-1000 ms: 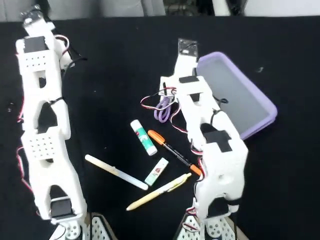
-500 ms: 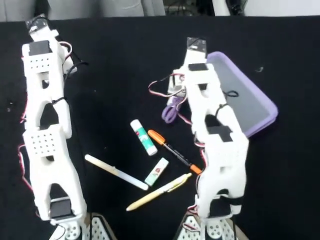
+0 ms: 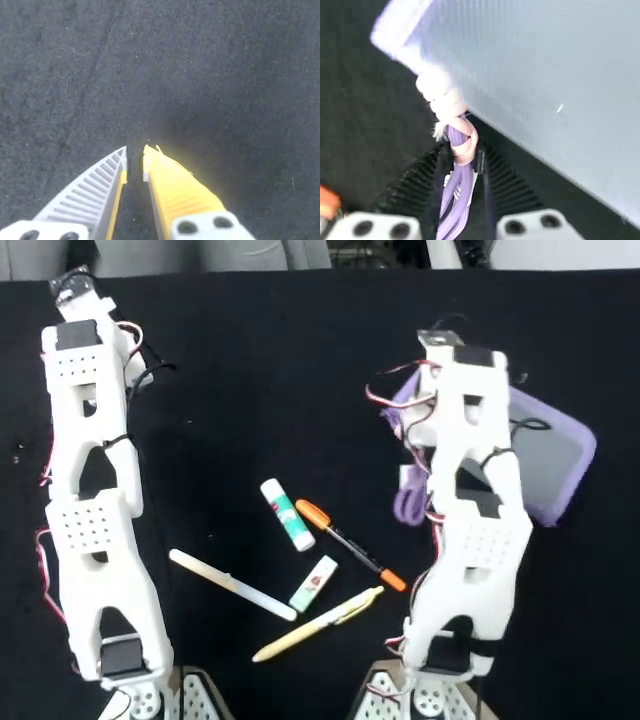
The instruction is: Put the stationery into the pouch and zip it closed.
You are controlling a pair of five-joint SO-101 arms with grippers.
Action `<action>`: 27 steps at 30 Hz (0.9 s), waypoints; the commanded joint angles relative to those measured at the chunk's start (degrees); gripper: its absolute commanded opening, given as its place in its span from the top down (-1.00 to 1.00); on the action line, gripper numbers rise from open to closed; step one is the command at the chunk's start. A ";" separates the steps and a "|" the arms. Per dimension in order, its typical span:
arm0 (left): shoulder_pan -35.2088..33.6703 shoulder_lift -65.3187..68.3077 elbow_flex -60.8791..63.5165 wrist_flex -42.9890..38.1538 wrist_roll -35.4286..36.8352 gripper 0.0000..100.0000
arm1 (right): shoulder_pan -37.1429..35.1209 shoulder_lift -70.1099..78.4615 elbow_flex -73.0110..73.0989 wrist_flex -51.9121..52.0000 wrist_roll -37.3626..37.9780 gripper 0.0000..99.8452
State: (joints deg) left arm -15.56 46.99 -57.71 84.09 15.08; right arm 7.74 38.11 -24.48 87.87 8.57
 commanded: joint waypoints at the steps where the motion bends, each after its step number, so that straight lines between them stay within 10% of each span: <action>1: -0.22 -1.05 -0.40 -0.88 0.70 0.87 | 1.76 -5.58 -4.18 7.38 11.69 0.98; 10: -0.13 -1.05 -0.31 -0.88 0.70 0.87 | 1.32 -2.07 -5.93 7.65 15.91 0.58; 27: -0.13 -1.05 -0.40 -0.88 0.70 0.87 | -5.54 4.53 -8.13 1.58 15.91 0.62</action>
State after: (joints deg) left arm -15.56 46.99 -57.71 84.09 15.08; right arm 2.81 43.12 -30.20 92.62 23.96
